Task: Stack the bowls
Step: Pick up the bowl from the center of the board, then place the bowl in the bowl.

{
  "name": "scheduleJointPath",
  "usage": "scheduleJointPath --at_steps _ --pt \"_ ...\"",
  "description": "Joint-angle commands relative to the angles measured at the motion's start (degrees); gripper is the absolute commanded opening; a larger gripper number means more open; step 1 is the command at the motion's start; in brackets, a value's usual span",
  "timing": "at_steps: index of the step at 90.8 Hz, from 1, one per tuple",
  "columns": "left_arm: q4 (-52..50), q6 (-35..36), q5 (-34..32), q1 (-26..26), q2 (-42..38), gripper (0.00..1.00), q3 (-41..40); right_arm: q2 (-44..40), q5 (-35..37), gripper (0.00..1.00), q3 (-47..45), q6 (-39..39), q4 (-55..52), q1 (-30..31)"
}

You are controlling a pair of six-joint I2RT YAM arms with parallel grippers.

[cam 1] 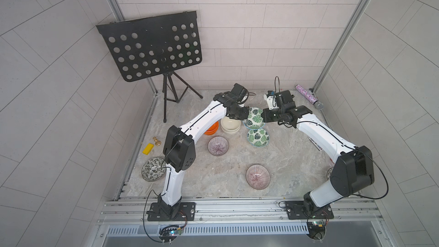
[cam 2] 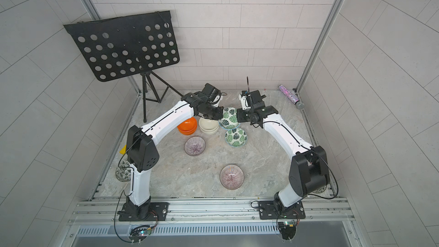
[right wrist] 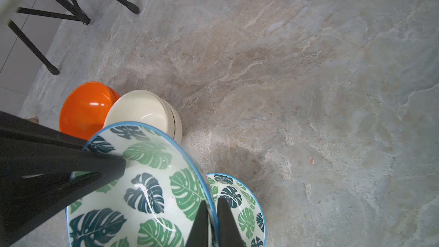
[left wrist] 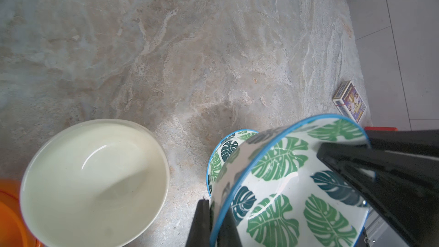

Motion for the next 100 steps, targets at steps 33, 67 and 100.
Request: scheduleJointPath --at_steps 33,67,100 --pt "-1.1 -0.3 -4.9 -0.9 -3.9 1.0 1.3 -0.6 -3.9 0.0 -3.4 -2.6 -6.7 -5.0" --pt "-1.5 -2.0 -11.7 4.9 -10.7 1.0 -3.5 1.7 -4.2 0.0 -8.5 -2.3 -3.4 -5.2" --pt "-0.9 -2.0 -11.8 7.5 -13.5 1.0 -6.2 5.8 -1.4 0.0 -7.7 -2.1 -1.1 -4.0"
